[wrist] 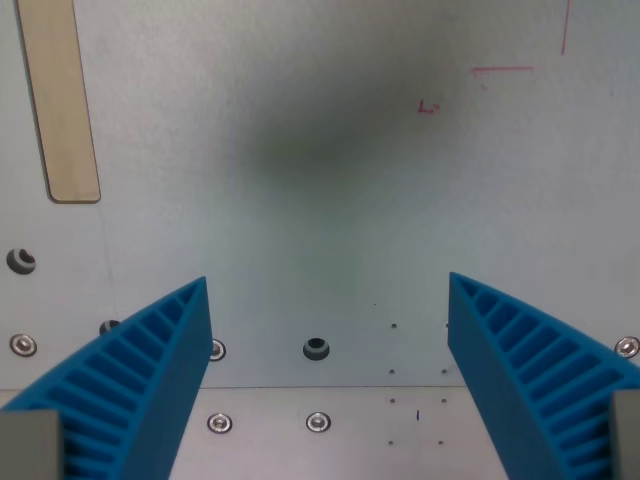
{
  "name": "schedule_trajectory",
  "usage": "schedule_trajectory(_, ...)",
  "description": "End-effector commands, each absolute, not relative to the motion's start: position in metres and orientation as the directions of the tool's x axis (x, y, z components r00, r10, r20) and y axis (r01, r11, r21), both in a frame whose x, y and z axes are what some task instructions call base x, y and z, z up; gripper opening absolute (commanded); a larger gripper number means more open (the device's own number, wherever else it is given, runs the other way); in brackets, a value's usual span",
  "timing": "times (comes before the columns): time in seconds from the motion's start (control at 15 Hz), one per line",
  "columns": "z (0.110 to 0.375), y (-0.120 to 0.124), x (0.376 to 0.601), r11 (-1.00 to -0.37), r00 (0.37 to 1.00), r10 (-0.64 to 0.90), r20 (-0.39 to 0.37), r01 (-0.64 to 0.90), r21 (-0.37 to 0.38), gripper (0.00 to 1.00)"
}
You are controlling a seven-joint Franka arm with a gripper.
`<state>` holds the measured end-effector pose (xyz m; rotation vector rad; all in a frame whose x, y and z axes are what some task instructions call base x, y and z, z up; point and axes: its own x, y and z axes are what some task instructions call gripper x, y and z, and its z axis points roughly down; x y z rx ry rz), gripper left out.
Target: Rotate around base positive z
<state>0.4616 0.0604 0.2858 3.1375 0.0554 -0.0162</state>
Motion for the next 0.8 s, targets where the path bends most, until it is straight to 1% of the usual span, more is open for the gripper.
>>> schedule_trajectory(0.07,0.2885,0.0604,0.4618,-0.999,0.999,0.047,-0.004,0.047,0.003,1.00)
schedule_trajectory(0.8,0.2885,0.0604,0.4618,-0.985,0.985,0.174,-0.004,0.174,0.004,1.00)
